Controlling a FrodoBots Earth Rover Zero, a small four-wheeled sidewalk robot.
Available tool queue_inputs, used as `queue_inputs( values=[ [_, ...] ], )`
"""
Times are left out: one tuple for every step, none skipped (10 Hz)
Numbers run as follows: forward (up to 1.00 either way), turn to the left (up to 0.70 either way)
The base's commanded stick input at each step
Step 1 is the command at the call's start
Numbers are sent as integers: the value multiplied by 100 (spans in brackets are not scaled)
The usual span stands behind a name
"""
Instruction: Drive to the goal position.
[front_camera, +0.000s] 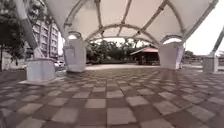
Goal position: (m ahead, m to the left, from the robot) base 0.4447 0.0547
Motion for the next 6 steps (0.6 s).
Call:
queue_inputs(
  values=[
    [100, 24],
    [100, 0],
    [100, 0],
    [100, 0],
    [100, 0],
    [100, 0]
  ],
)
